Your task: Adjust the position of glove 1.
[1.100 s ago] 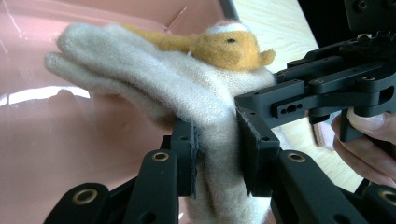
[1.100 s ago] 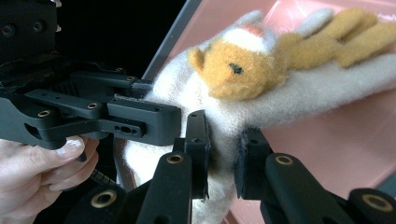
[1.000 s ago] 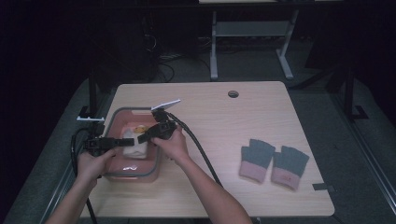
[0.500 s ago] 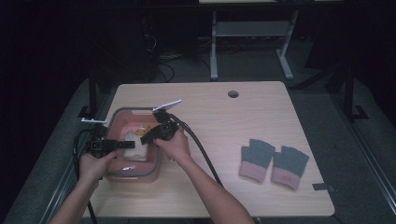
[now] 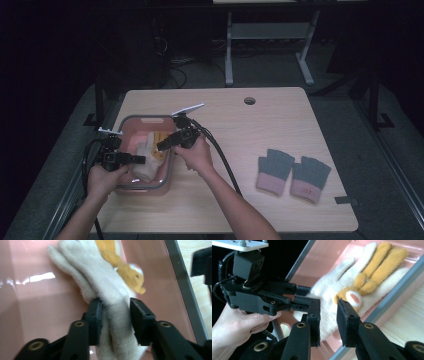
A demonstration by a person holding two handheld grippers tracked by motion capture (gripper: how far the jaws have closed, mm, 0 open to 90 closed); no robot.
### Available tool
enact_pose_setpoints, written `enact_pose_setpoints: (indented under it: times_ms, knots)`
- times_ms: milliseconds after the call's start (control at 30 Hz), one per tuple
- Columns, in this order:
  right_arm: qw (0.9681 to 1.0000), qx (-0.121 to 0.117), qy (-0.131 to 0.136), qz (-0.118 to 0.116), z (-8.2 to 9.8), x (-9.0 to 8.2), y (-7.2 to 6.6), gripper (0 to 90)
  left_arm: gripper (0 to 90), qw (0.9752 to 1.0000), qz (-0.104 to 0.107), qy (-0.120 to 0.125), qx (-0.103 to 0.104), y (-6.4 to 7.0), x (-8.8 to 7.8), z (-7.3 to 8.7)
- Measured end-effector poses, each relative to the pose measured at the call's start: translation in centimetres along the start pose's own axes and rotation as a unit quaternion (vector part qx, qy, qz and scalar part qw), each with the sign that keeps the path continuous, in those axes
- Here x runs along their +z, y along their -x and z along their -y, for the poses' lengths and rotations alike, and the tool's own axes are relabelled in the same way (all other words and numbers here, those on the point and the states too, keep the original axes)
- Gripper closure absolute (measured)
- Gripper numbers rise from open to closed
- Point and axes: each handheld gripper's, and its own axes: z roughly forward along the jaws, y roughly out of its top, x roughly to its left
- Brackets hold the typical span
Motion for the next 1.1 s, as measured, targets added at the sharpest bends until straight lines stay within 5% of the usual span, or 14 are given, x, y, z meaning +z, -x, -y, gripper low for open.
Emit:
enact_pose_setpoints:
  times_ms: [233,433,667,1100]
  knots:
    - [0.9999,-0.004,0.015,-0.003,0.5,-1.6,0.2,72.4,54.8,0.9991,-0.026,0.031,0.008,0.6,-1.7,-0.8]
    - [0.9996,-0.011,0.024,-0.007,1.1,-2.9,0.2,72.3,64.4,0.9978,-0.053,-0.013,0.037,1.6,0.3,-1.0]
    - [0.9995,-0.012,0.029,-0.009,2.1,-4.4,0.8,70.9,64.5,0.9895,-0.1,-0.086,0.058,1.4,2.9,-1.3]
    - [0.9987,-0.003,0.05,-0.007,3.3,-7.7,2.2,69.0,57.7,0.997,-0.06,-0.016,0.046,1.9,0.2,-2.0]
